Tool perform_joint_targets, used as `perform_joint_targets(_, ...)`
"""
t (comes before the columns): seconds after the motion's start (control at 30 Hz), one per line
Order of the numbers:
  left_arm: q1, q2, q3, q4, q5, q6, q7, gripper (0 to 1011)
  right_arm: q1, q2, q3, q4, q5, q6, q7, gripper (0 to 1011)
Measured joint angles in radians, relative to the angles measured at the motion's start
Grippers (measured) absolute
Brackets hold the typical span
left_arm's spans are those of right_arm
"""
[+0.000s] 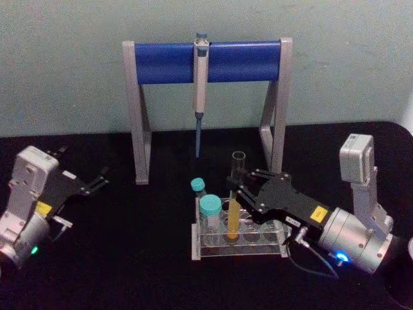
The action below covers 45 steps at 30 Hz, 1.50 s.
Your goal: Pick up the test tube from the test tube rack, shake it, then place it back into the test tube rack.
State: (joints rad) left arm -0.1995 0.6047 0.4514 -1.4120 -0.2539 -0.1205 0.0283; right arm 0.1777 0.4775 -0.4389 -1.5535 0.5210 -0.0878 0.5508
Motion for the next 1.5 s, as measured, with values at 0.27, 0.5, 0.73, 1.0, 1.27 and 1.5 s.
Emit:
perform_joint_targets(0.27, 0.0, 0.0, 0.0, 0.0, 0.0, 0.0, 0.0, 1001, -0.003, -0.01, -0.005, 0.017, -0.012, 0.001, -0.004, 233)
perform_joint_targets(0.5, 0.0, 0.0, 0.0, 0.0, 0.0, 0.0, 0.0, 1001, -0.002, -0.018, -0.007, 0.034, -0.027, 0.007, -0.011, 233)
perform_joint_targets(0.73, 0.0, 0.0, 0.0, 0.0, 0.0, 0.0, 0.0, 1001, -0.002, -0.026, -0.009, 0.047, -0.03, 0.014, -0.012, 233)
perform_joint_targets(1.0, 0.0, 0.0, 0.0, 0.0, 0.0, 0.0, 0.0, 1001, -0.003, -0.036, -0.008, 0.063, -0.03, 0.017, -0.014, 233)
perform_joint_targets(1.27, 0.0, 0.0, 0.0, 0.0, 0.0, 0.0, 0.0, 1001, -0.006, -0.043, -0.003, 0.068, -0.035, 0.015, -0.023, 233)
perform_joint_targets(1.5, 0.0, 0.0, 0.0, 0.0, 0.0, 0.0, 0.0, 1002, -0.006, -0.044, -0.002, 0.067, -0.038, 0.011, -0.026, 233)
